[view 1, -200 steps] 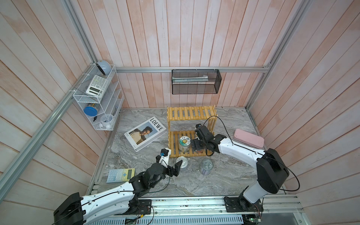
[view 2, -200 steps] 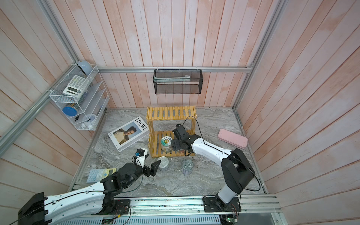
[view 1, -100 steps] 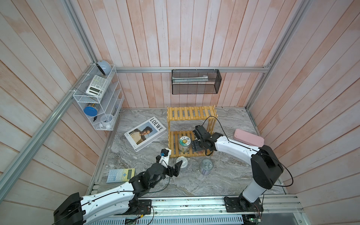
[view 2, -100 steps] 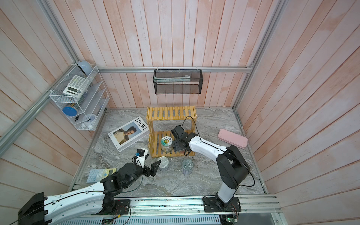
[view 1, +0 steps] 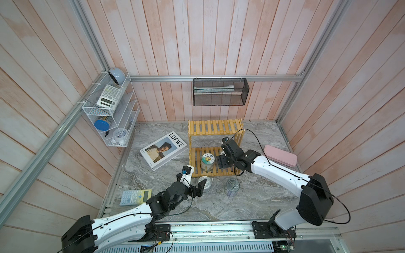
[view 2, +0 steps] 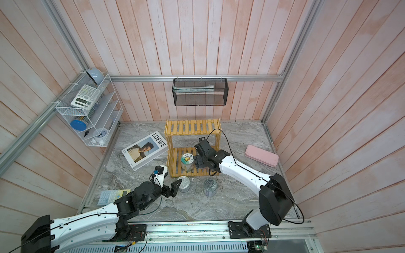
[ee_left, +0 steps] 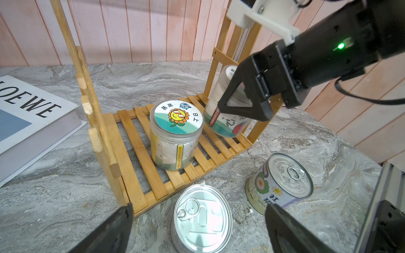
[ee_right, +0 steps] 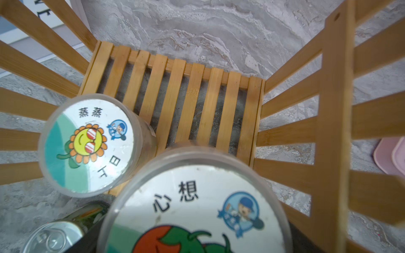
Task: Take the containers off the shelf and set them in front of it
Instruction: 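Pick up a container from the shelf, then place the container at the center of the board.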
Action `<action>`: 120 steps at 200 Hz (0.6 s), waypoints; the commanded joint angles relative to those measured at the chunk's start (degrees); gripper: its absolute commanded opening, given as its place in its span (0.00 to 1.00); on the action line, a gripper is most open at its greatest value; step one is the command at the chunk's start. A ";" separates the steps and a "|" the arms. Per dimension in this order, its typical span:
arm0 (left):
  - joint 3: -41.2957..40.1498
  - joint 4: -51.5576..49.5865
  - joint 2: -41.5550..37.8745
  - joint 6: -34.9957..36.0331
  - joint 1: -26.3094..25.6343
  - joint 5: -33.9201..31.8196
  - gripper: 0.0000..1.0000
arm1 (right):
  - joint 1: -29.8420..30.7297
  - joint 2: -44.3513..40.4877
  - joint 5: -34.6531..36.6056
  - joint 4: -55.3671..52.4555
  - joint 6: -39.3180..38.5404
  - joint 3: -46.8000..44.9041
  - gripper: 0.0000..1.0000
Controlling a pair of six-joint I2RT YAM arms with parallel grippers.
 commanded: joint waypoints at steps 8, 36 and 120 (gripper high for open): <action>2.47 -0.78 0.87 1.39 0.24 -0.65 1.00 | 2.04 -6.42 0.60 -4.91 -0.01 0.35 0.65; 2.86 -0.30 1.72 1.49 2.14 -0.85 1.00 | 4.69 -13.47 -2.26 -10.80 0.84 -0.51 0.64; 4.22 -0.91 2.87 2.45 2.43 -3.55 1.00 | 23.80 -29.13 2.35 -21.65 8.72 -8.48 0.62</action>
